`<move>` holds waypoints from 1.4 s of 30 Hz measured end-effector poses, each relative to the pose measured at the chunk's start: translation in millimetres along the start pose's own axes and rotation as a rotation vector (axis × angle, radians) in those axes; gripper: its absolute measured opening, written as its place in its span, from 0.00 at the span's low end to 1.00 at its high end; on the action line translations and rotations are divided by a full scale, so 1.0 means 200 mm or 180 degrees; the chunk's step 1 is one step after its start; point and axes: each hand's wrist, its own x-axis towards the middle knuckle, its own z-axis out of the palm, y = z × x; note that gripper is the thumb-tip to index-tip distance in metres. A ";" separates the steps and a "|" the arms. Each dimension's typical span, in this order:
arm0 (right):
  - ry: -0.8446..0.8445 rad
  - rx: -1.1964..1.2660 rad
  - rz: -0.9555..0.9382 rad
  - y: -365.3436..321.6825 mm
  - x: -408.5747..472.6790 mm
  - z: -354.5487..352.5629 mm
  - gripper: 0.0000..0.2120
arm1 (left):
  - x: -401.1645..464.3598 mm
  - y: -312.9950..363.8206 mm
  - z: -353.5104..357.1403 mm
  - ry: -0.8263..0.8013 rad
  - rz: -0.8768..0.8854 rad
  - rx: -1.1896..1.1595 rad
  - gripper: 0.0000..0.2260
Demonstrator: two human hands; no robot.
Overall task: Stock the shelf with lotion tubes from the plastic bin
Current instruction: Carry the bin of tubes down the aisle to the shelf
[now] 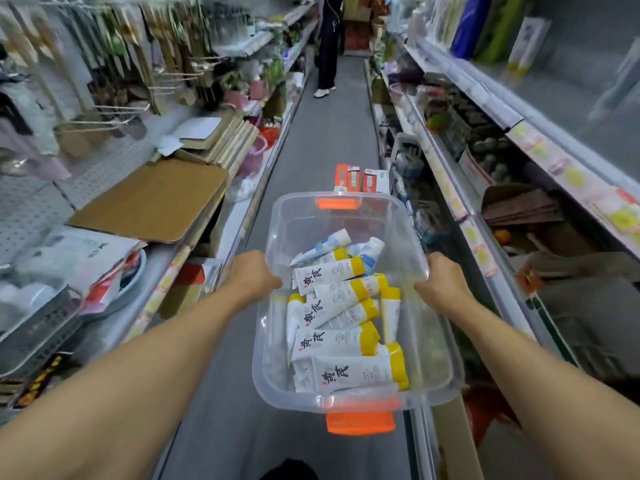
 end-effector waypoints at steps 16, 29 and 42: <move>0.0093 0.0135 0.0464 -0.29 1.36 0.14 0.07 | 1.59 0.43 -0.02 -0.0452 0.0421 -0.0060 0.16; -0.0062 0.0327 0.0456 -0.37 2.66 0.21 0.09 | 2.75 0.93 0.05 -0.0432 0.0282 0.0164 0.16; -0.0057 0.0204 0.0535 -0.44 3.77 0.24 0.09 | 3.85 1.32 0.19 -0.0768 0.0223 0.0057 0.07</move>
